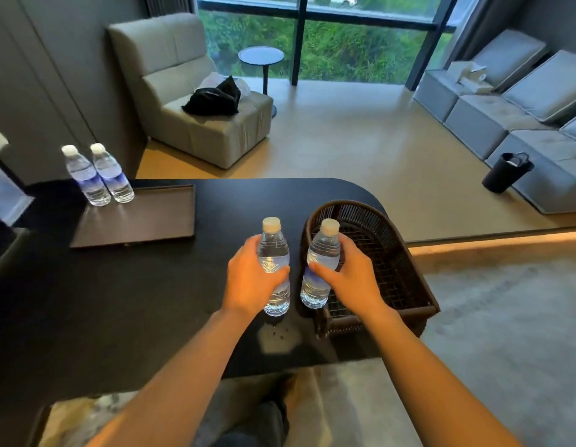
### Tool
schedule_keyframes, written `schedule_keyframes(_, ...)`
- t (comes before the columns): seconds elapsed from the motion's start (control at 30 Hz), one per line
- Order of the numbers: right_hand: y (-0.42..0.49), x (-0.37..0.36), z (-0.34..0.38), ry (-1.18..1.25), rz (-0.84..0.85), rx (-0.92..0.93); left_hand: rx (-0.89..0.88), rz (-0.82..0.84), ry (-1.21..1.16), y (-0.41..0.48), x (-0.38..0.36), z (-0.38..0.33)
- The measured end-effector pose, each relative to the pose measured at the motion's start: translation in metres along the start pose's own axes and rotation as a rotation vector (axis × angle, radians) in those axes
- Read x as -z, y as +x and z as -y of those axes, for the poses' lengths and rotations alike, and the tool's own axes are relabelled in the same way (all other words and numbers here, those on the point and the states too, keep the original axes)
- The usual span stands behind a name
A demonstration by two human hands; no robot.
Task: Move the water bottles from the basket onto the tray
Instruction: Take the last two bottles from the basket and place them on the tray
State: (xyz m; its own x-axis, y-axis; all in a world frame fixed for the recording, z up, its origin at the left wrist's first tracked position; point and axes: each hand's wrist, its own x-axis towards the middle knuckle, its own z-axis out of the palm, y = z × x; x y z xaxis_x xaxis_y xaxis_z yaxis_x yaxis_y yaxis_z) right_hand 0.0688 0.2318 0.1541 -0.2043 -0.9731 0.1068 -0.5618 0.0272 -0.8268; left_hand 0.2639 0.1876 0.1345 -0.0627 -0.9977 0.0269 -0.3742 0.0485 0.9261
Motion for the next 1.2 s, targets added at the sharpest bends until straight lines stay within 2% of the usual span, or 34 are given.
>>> schedule_keyframes(0.27,0.005,-0.093,0.041,0.009,0.141,0.01,0.134,-0.109,0.053,-0.008,0.095,0.042)
schedule_keyframes(0.53,0.05,-0.203,0.078,-0.001,0.244,-0.038,0.161,-0.21,0.141,0.023,0.186,0.096)
schedule_keyframes(0.8,0.132,-0.327,0.121,0.021,0.281,-0.132,0.217,-0.249,0.226,0.122,0.275,0.157)
schedule_keyframes(1.2,0.263,-0.479,0.16,0.003,0.22,-0.094,0.208,-0.24,0.272,0.287,0.352,0.233)
